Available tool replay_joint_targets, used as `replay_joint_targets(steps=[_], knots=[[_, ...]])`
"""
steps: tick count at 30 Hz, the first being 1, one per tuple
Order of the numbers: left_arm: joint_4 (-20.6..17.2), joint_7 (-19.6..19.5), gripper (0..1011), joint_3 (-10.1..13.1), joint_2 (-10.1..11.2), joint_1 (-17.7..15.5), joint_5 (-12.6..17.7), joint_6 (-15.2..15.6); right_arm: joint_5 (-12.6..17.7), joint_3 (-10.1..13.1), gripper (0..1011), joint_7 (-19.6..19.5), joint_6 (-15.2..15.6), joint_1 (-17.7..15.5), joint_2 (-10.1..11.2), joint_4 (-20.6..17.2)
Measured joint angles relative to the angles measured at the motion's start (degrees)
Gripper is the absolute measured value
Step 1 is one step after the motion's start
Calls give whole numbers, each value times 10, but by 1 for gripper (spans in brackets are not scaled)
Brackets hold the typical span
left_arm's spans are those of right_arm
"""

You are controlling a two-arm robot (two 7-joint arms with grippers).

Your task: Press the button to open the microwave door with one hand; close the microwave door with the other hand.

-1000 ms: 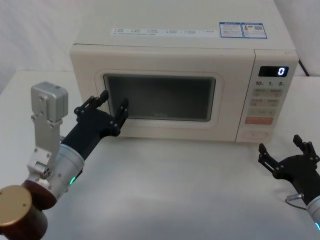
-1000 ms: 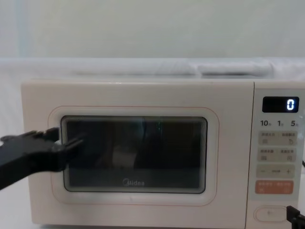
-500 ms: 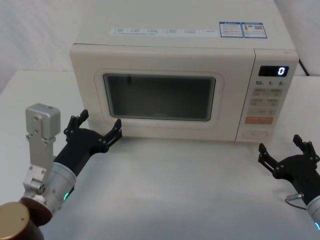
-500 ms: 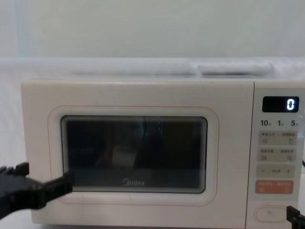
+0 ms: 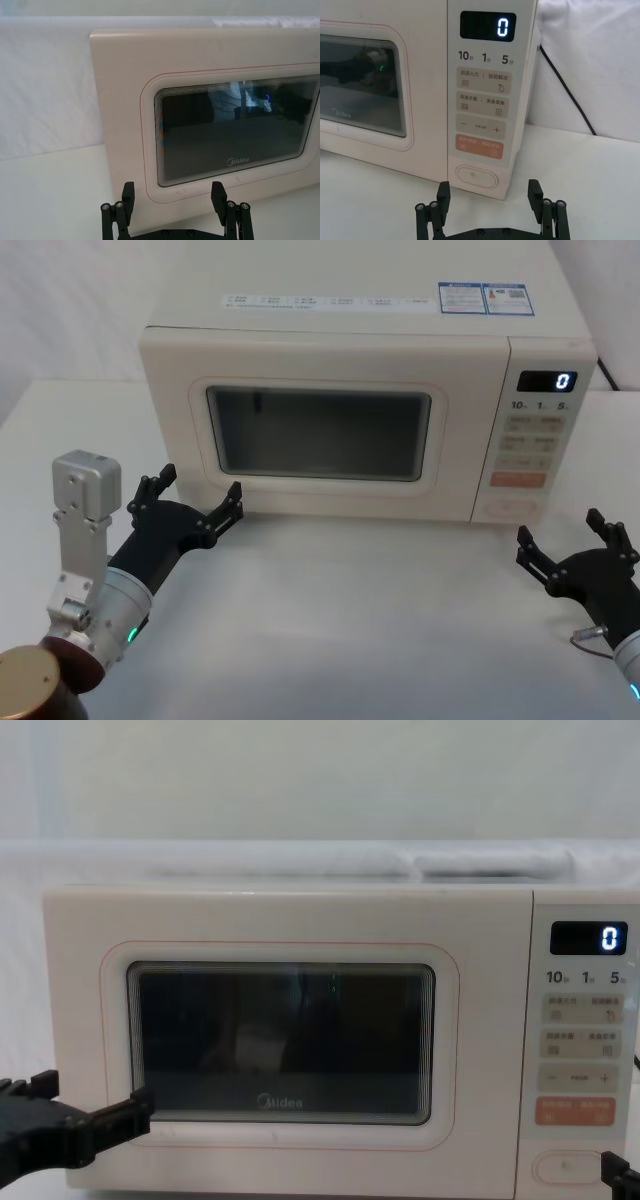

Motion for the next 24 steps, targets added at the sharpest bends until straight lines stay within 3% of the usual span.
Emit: replay_joint_targets(steps=[24], knots=[[-2,0,1001,1,1,-1,0,0,0,0,1002,0,0,0,0,0]])
